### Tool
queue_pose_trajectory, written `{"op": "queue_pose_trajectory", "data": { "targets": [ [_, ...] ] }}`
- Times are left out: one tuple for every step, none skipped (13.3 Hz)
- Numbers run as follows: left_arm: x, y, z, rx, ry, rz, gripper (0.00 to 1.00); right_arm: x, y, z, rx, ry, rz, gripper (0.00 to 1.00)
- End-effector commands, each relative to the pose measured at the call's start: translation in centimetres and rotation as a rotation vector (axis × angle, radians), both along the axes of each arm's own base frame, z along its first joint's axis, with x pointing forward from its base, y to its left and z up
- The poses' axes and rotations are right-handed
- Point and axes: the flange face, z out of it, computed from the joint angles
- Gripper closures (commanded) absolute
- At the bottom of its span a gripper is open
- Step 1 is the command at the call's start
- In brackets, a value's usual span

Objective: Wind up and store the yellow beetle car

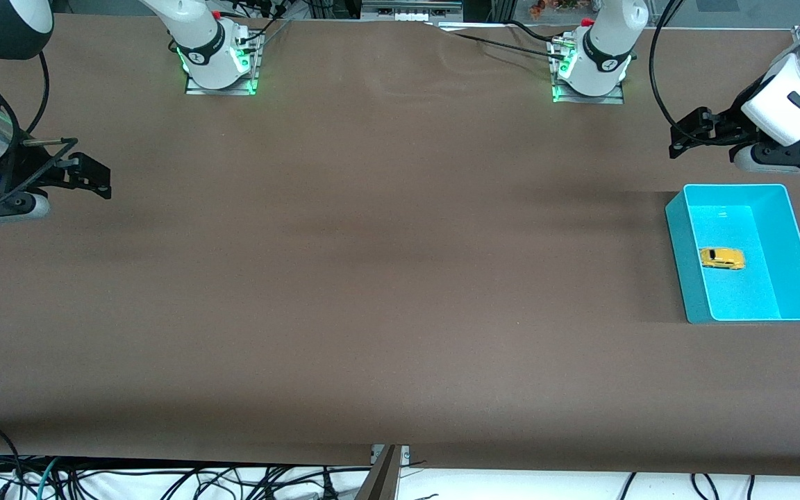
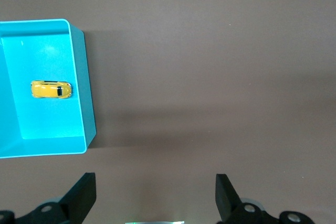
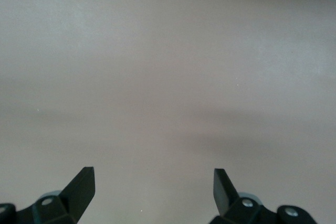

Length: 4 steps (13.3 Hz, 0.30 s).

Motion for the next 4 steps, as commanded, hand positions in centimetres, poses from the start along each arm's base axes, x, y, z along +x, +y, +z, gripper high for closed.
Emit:
{"op": "queue_pose_trajectory", "data": {
  "targets": [
    [0.47, -0.59, 0.68, 0.048, -0.001, -0.011, 0.00, -0.04, -0.03, 0.27, -0.003, -0.008, -0.002, 0.00],
    [0.47, -0.53, 0.61, 0.047, 0.001, -0.010, 0.00, -0.04, -0.03, 0.27, -0.003, -0.008, -0.002, 0.00],
    [0.43, -0.53, 0.69, 0.046, -0.001, -0.011, 0.00, -0.04, -0.03, 0.27, -0.003, -0.008, -0.002, 0.00],
    [0.42, -0.55, 0.69, 0.045, -0.001, -0.011, 0.00, -0.03, -0.12, 0.27, -0.003, -0.008, -0.003, 0.00]
  ]
}}
